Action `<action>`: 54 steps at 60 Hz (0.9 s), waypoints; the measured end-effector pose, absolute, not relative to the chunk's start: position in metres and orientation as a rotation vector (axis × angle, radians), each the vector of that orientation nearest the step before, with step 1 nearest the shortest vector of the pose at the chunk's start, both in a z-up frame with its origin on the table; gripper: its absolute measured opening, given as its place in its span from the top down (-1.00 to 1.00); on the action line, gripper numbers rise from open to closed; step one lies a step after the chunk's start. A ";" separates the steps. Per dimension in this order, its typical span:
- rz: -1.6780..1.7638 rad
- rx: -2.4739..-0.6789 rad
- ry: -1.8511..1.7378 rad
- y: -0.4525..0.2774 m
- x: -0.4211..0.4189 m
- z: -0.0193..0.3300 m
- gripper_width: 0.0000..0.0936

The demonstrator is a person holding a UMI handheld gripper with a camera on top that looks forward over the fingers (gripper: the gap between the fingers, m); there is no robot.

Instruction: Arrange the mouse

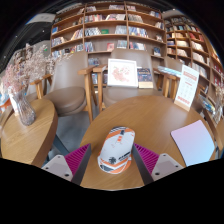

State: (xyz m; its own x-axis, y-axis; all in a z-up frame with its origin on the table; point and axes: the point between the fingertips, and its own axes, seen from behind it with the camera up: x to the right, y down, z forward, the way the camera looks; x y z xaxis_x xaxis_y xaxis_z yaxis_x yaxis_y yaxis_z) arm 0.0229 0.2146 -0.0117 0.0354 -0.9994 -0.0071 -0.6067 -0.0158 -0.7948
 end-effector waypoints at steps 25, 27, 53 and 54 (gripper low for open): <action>-0.774 -1.719 1.639 0.224 0.057 -0.013 -0.68; -0.795 -1.720 1.639 0.221 0.058 -0.014 -0.53; -0.728 -1.684 1.529 0.168 0.035 0.077 0.13; -0.732 -1.682 1.521 0.159 0.034 0.083 0.13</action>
State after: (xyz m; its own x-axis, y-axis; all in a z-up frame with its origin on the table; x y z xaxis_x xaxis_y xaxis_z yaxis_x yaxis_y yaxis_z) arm 0.0341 0.1591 0.0828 0.1342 -0.9888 -0.0649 -0.5662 -0.0227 -0.8240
